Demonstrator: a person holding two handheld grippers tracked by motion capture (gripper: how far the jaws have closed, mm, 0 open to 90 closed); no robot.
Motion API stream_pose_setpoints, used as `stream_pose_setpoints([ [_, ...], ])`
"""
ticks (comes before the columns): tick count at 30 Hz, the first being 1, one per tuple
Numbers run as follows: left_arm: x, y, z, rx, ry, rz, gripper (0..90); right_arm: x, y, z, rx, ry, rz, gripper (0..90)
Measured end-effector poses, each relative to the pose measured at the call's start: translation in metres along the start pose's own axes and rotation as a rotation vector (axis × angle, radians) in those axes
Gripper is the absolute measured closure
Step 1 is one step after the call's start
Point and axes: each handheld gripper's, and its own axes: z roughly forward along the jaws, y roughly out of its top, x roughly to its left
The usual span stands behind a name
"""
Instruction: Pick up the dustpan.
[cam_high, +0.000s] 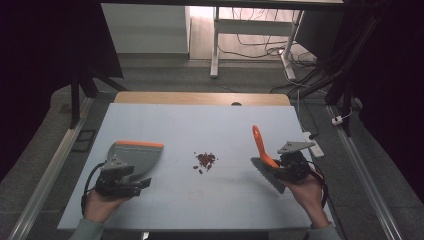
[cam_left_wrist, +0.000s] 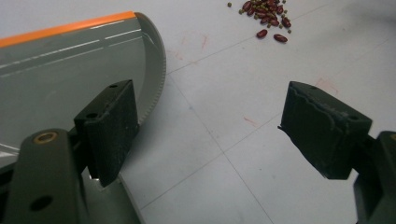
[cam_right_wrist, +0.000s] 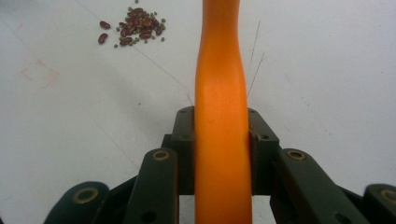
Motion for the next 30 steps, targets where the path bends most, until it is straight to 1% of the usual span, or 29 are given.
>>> stream_pose_setpoints([
  [2, -0.001, 0.001, -0.001, 0.002, 0.000, 0.005, 19.7, 0.000, -0.001, 0.000, 0.001, 0.000, 0.002, 70.6],
  [5, -0.002, 0.001, -0.004, 0.004, 0.003, 0.000, 19.8, 0.000, -0.002, 0.000, 0.001, -0.002, 0.012, 70.6],
  [8, -0.001, 0.001, -0.003, 0.018, 0.009, -0.004, 19.8, -0.001, -0.002, -0.001, -0.002, -0.009, 0.017, 70.6],
  [14, -0.004, 0.006, -0.003, 0.042, 0.015, -0.005, 19.8, -0.002, -0.001, 0.001, 0.002, -0.012, 0.013, 70.6],
  [15, -0.006, 0.010, -0.003, 0.057, 0.036, -0.014, 19.8, -0.002, -0.001, 0.000, 0.002, -0.012, 0.010, 70.6],
  [17, -0.007, 0.015, -0.003, 0.072, 0.048, -0.019, 19.8, -0.002, -0.001, -0.002, -0.004, -0.012, 0.012, 70.6],
  [20, -0.008, 0.024, -0.003, 0.114, 0.079, -0.009, 19.7, -0.002, -0.002, -0.004, -0.011, -0.012, 0.017, 70.6],
  [22, -0.007, 0.029, -0.005, 0.132, 0.087, -0.017, 19.7, -0.001, -0.002, -0.005, -0.009, -0.015, 0.010, 70.6],
  [24, -0.006, 0.031, -0.005, 0.135, 0.088, -0.021, 19.5, -0.001, -0.003, -0.004, -0.007, -0.016, 0.008, 70.6],
  [25, -0.005, 0.033, -0.005, 0.145, 0.088, -0.033, 19.3, 0.000, -0.003, -0.005, -0.006, -0.017, 0.008, 70.6],
  [27, -0.003, 0.034, -0.006, 0.145, 0.091, -0.035, 19.0, 0.000, -0.003, -0.006, -0.007, -0.018, 0.011, 70.6],
  [29, 0.001, 0.033, -0.008, 0.144, 0.089, -0.048, 18.6, 0.000, -0.003, -0.006, -0.008, -0.023, 0.017, 70.6],
  [30, 0.003, 0.031, -0.009, 0.143, 0.096, -0.053, 18.5, -0.001, -0.004, -0.007, -0.008, -0.024, 0.020, 70.6],
])
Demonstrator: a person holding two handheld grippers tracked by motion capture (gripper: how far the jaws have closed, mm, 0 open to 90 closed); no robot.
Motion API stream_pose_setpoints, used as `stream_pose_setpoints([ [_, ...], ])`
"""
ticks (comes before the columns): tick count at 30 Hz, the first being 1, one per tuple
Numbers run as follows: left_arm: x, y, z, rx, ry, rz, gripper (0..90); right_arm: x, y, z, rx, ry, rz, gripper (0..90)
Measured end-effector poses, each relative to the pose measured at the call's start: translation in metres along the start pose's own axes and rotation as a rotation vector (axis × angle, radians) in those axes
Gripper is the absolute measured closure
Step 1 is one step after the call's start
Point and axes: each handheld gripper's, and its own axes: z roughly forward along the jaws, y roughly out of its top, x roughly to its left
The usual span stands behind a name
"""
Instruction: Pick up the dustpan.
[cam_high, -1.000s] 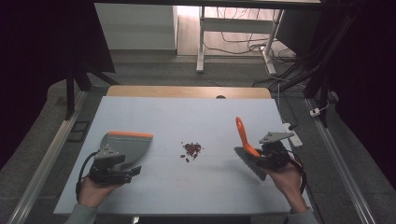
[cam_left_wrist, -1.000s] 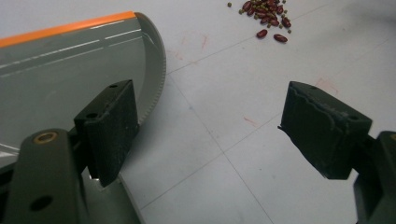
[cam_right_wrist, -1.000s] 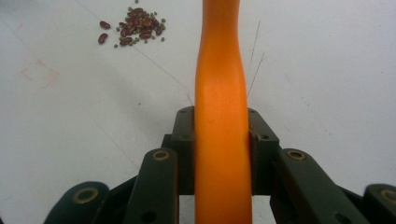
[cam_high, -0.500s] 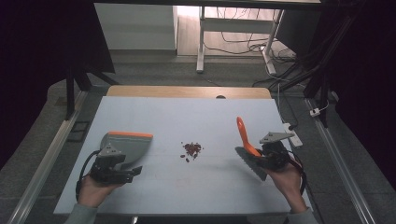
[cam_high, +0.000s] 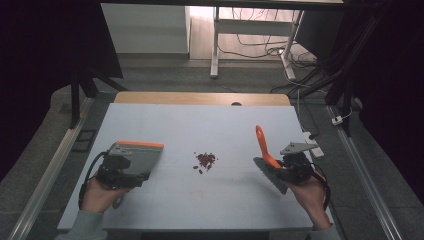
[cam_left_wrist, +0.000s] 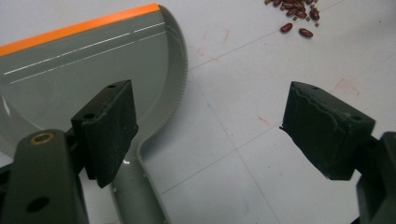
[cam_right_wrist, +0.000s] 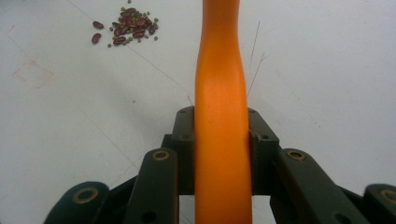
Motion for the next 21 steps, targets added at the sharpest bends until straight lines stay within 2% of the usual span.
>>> stream_pose_setpoints([
  [3, 0.007, -0.005, 0.000, 0.024, 0.017, -0.003, 18.1, -0.001, 0.000, -0.001, 0.000, -0.005, 0.002, 70.6],
  [7, 0.015, -0.012, 0.001, 0.051, 0.022, -0.031, 17.4, -0.005, -0.002, -0.001, 0.004, -0.018, 0.008, 70.6],
  [10, 0.018, -0.016, 0.001, 0.067, 0.020, -0.047, 16.6, -0.006, -0.004, 0.000, 0.011, -0.023, 0.019, 70.6],
  [16, 0.021, -0.022, -0.001, 0.098, 0.026, -0.076, 14.7, -0.005, -0.005, 0.003, 0.018, -0.013, 0.012, 70.6],
  [21, 0.024, -0.027, 0.007, 0.137, 0.025, -0.113, 12.5, -0.005, -0.005, 0.004, 0.019, -0.011, 0.010, 70.6],
])
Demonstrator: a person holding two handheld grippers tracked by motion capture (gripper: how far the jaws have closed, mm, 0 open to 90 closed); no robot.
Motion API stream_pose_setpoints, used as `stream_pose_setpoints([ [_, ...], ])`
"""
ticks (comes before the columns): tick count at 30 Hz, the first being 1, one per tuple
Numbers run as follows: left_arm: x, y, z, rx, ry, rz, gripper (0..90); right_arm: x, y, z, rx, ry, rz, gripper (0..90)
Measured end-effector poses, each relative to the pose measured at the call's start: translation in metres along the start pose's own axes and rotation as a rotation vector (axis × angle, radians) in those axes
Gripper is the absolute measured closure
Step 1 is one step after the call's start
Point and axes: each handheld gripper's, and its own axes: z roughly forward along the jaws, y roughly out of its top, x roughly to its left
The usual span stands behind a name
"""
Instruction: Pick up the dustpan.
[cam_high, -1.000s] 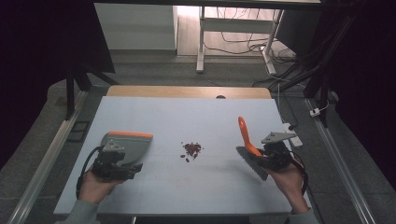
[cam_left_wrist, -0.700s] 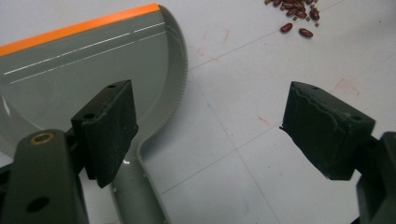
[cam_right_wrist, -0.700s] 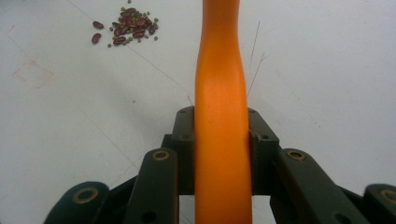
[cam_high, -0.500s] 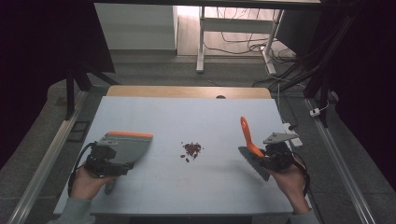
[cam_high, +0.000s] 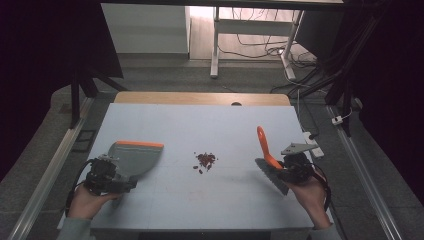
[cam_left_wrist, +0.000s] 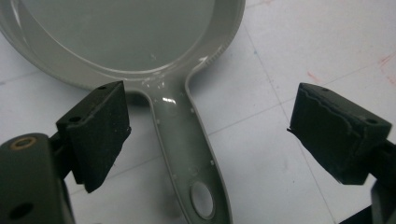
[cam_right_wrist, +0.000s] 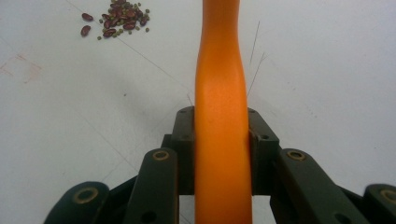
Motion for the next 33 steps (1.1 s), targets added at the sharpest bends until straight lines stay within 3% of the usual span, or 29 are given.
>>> stream_pose_setpoints([
  [4, 0.003, -0.001, 0.008, 0.028, 0.010, -0.016, 11.9, 0.000, -0.001, 0.000, 0.004, -0.003, 0.006, 70.6],
  [8, 0.011, -0.003, 0.014, 0.036, 0.020, -0.064, 11.9, 0.000, -0.001, 0.002, 0.008, -0.008, 0.001, 70.6],
  [9, 0.013, -0.005, 0.019, 0.047, 0.016, -0.083, 11.9, 0.000, -0.002, 0.003, 0.009, -0.008, 0.000, 70.6],
  [17, 0.017, -0.005, 0.042, 0.091, -0.026, -0.118, 14.5, 0.000, -0.002, 0.006, 0.020, -0.010, -0.001, 70.6],
  [24, 0.021, -0.004, 0.044, 0.057, -0.014, -0.157, 21.5, 0.000, -0.003, 0.005, 0.019, -0.013, -0.004, 70.6],
  [33, 0.026, -0.004, 0.043, 0.011, -0.009, -0.187, 40.7, -0.001, -0.003, 0.005, 0.021, -0.020, -0.003, 70.6],
])
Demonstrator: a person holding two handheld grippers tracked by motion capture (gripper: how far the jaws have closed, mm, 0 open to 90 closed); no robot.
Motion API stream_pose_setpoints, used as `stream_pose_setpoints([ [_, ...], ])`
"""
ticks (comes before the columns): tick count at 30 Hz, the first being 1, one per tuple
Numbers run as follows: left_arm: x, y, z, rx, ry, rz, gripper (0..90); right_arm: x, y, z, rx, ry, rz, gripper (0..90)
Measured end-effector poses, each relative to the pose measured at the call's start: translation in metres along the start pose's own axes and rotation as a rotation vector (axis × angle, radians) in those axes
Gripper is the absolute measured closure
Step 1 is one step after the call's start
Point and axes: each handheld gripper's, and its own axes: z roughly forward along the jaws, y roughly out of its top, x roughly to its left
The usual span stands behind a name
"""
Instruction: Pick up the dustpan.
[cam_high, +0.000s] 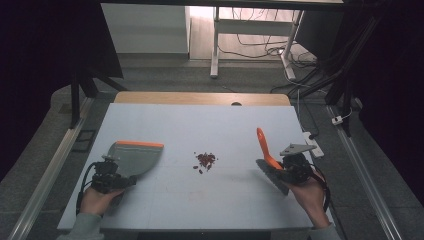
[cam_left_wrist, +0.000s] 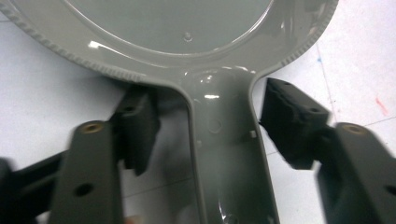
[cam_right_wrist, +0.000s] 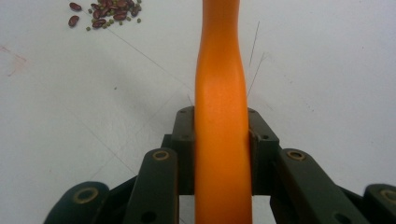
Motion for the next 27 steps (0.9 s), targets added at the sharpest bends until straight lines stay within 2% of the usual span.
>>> stream_pose_setpoints([
  [1, 0.000, 0.000, 0.000, 0.000, 0.000, 0.000, 42.9, 0.000, 0.000, -0.001, -0.001, -0.001, 0.001, 70.6],
  [2, 0.001, 0.000, 0.000, -0.008, -0.026, -0.009, 46.3, 0.000, 0.000, -0.001, -0.004, -0.002, 0.000, 70.6],
  [11, 0.005, -0.002, 0.001, -0.030, -0.031, -0.022, 59.6, -0.001, 0.000, -0.002, -0.006, -0.007, 0.002, 70.6],
  [17, 0.008, -0.002, 0.000, -0.037, -0.048, -0.024, 61.2, -0.001, -0.001, 0.000, 0.000, -0.005, -0.001, 70.6],
  [25, 0.012, -0.004, -0.002, -0.059, -0.053, -0.001, 61.3, -0.001, -0.001, -0.002, -0.008, -0.011, 0.001, 70.6],
  [27, 0.014, -0.004, -0.005, -0.074, -0.068, 0.015, 61.3, -0.001, -0.001, -0.003, -0.010, -0.012, 0.000, 70.6],
])
